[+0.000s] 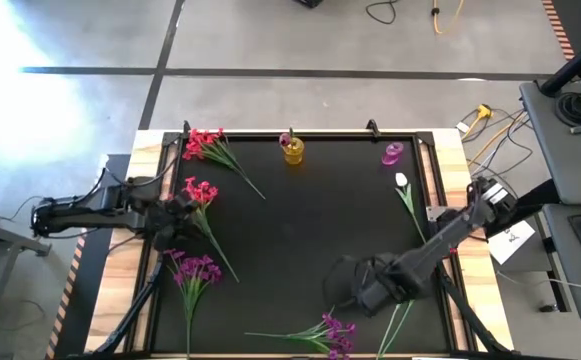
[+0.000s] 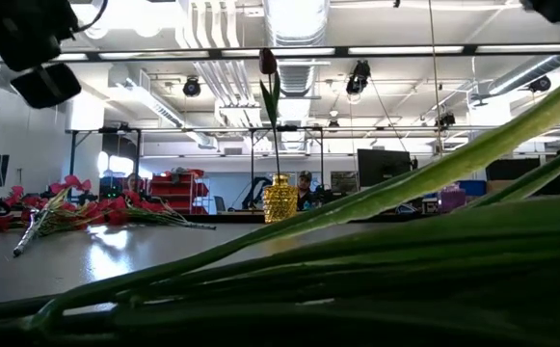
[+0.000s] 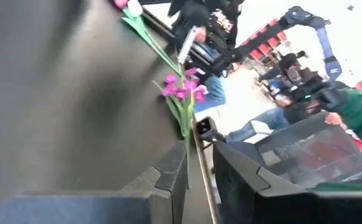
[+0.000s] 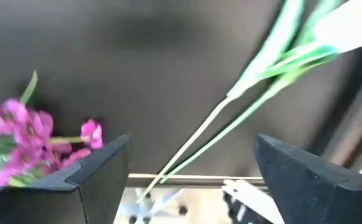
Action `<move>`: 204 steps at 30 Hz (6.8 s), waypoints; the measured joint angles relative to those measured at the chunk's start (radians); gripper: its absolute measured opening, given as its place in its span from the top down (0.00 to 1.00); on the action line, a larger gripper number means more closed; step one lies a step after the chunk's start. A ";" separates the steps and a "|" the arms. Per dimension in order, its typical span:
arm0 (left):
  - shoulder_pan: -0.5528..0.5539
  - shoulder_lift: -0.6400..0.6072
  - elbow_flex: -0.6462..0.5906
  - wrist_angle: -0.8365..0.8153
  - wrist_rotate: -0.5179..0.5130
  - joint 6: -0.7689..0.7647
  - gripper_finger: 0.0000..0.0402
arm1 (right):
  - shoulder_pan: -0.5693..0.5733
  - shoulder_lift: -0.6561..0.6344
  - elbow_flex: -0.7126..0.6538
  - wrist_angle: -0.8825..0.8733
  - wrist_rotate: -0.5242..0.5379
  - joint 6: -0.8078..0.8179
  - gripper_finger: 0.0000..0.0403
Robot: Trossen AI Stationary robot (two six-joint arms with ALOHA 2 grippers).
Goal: Sort flowers into vase by color
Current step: Put the pink tulip into the yellow flower vase, then put the left violet flowers into the yellow flower vase
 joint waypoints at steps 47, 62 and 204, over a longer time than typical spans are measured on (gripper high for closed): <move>-0.198 0.280 0.223 0.073 -0.292 -0.007 0.84 | -0.013 -0.084 -0.495 0.190 0.042 -0.055 0.23; -0.197 0.247 0.263 -0.018 -0.344 0.050 0.84 | -0.012 -0.153 -0.588 0.254 0.145 0.049 0.89; -0.723 0.614 0.124 -0.239 -0.375 -1.301 0.29 | -1.017 -0.085 0.448 0.666 0.437 -2.221 0.10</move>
